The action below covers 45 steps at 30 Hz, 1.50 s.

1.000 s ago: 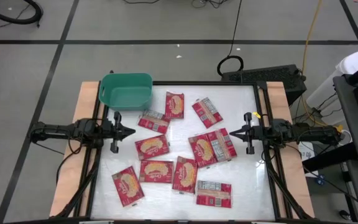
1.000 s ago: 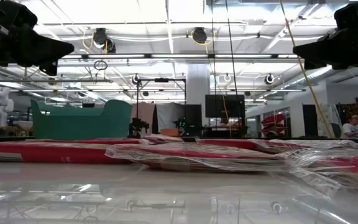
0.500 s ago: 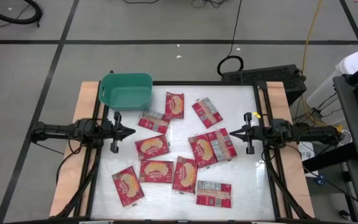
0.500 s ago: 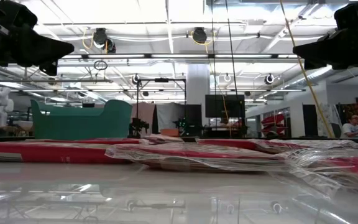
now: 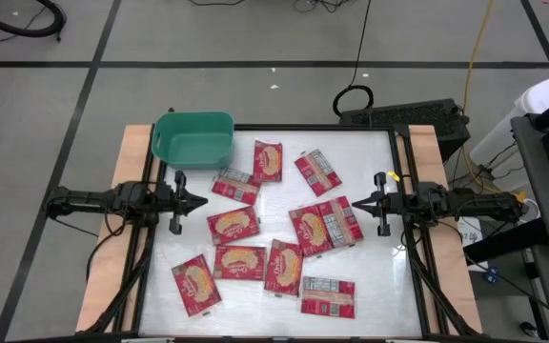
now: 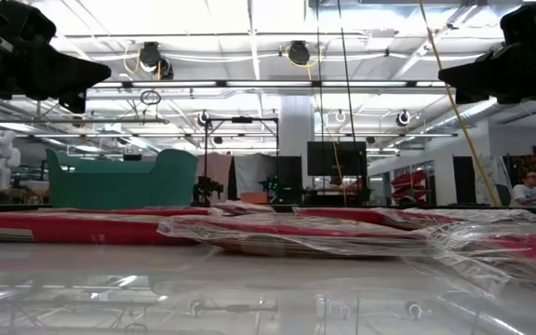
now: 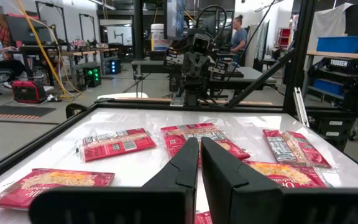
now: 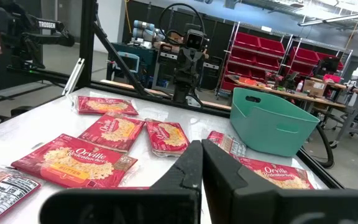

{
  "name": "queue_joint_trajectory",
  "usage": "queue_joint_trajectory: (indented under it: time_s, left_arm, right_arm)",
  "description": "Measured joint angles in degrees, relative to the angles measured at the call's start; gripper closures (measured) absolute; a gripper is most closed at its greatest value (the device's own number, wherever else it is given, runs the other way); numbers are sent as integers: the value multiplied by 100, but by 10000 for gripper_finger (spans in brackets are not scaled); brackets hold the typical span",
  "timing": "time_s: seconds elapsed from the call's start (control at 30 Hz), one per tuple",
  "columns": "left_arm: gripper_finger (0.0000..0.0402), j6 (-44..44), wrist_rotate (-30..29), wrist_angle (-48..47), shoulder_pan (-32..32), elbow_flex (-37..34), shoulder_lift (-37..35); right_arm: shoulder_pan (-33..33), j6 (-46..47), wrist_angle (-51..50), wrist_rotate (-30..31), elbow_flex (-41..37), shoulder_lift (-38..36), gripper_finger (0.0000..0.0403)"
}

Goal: Sort popcorn bags into baskets

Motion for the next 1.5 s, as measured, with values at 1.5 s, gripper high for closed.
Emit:
queue_joint_trajectory:
  time_s: [1.5]
  left_arm:
    - [378,-537,-239,1139,7,4,82]
  right_arm:
    - [1,0,0,0,0,-1,403]
